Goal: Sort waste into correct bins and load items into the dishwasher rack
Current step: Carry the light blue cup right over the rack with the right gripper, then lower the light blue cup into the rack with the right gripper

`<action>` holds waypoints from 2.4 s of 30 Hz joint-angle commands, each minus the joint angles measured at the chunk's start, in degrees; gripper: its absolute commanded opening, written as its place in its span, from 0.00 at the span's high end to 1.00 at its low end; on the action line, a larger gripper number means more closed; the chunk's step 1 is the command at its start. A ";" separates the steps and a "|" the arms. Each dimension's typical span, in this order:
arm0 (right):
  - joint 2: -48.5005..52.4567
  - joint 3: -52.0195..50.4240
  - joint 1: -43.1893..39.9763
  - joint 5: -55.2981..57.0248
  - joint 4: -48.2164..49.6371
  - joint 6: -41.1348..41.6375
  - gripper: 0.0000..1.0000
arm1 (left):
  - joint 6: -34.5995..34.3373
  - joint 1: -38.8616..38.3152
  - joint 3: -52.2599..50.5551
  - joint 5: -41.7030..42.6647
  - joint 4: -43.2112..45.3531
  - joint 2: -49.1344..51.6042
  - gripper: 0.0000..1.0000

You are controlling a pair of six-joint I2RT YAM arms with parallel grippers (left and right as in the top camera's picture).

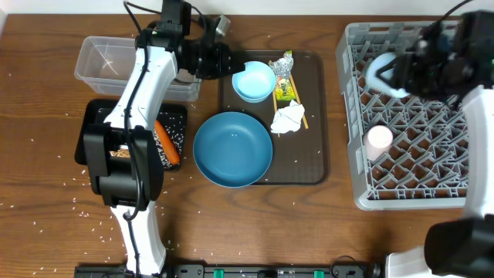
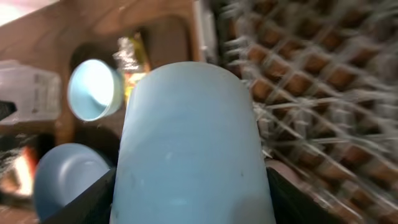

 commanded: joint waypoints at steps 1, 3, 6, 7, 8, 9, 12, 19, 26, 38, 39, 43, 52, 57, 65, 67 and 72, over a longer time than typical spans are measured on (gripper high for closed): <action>-1.64 3.45 -0.48 10.21 -3.08 0.15 0.60 | 0.61 0.02 0.13 -7.04 -1.44 -0.17 0.87; -1.55 3.45 -0.48 13.11 -5.42 0.63 0.60 | 0.63 0.02 0.13 -7.26 -2.01 -0.17 0.87; -0.85 3.32 -0.48 15.76 -9.22 0.79 0.60 | 0.63 -0.02 0.09 -7.26 -2.19 -0.17 0.87; -0.59 3.15 -0.48 16.20 -10.58 0.76 0.60 | 0.63 -0.02 0.09 -7.26 -2.19 -0.17 0.87; -0.22 3.02 -0.48 16.61 -12.35 0.74 0.61 | 0.63 -0.02 0.09 -7.26 -2.16 -0.17 0.87; 0.07 2.95 -0.48 16.90 -13.44 0.70 0.61 | 0.63 -0.02 0.09 -7.26 -2.16 -0.17 0.87; 0.81 2.45 -0.50 19.58 -17.57 0.57 0.61 | 0.61 -0.02 0.09 -7.26 -2.19 -0.17 0.87; 0.96 -0.31 -1.55 20.59 -22.40 0.57 0.68 | 0.61 -0.02 0.09 -7.26 -2.40 -0.17 0.87; 0.96 -6.97 -1.55 20.61 -22.84 0.55 0.67 | 0.61 -0.02 0.09 -7.61 -3.28 -0.17 0.87; 0.96 -17.03 -1.51 20.61 -22.36 -0.81 0.68 | 0.61 -0.02 0.09 -10.49 -5.18 -0.17 0.87; 0.96 -17.44 -1.49 20.63 -22.36 -0.81 0.68 | 0.61 -0.02 0.09 -10.49 -5.20 -0.17 0.88; 0.96 -19.82 -1.49 20.61 -20.87 -0.90 0.68 | 0.61 -0.02 0.09 -10.49 -5.20 -0.17 0.87; 0.96 -24.70 -1.49 20.57 -16.04 -0.94 0.55 | 0.61 -0.02 0.09 -10.49 -5.18 -0.17 0.87; 0.96 -24.68 -1.27 20.11 -14.56 -0.94 0.13 | 0.61 -0.02 0.09 -10.49 -5.20 -0.17 0.87; 0.96 -24.57 -1.16 14.49 -10.29 -1.01 0.04 | 0.61 -0.02 0.09 -10.47 -5.40 -0.17 0.87; 0.94 -24.37 -1.05 12.96 -9.66 -1.46 0.03 | 0.61 -0.02 0.09 -10.47 -5.60 -0.17 0.87; 0.94 -21.16 -0.20 8.26 -9.64 -4.00 0.01 | 0.61 -0.02 0.09 -10.47 -5.88 -0.17 0.87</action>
